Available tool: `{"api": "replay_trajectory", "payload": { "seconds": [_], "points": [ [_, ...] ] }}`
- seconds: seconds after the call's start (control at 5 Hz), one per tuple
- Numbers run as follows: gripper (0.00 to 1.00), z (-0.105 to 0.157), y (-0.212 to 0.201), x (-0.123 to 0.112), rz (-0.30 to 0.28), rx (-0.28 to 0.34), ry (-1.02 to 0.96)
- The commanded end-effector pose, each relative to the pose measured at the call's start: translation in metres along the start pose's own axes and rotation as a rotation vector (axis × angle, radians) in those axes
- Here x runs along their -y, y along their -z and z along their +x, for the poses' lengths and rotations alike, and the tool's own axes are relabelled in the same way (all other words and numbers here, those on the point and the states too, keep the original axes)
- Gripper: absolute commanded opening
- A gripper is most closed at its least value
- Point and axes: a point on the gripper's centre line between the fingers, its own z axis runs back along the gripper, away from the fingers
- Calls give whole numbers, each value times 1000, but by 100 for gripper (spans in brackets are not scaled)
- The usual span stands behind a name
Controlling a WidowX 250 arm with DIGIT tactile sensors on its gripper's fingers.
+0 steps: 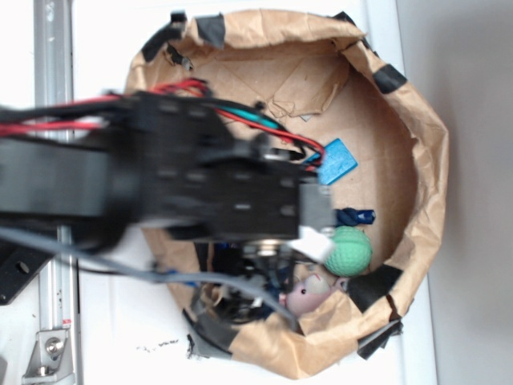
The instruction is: Grab the shell.
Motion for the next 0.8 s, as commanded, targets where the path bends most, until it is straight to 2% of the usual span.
{"api": "replay_trajectory", "payload": {
  "seconds": [0.0,0.2,0.4,0.6],
  "points": [
    [100,10,10,10,31,12,53],
    [100,19,28,11,46,-16,92],
    [100,20,49,15,101,-64,111],
    [100,19,56,9,83,-90,83]
  ]
}}
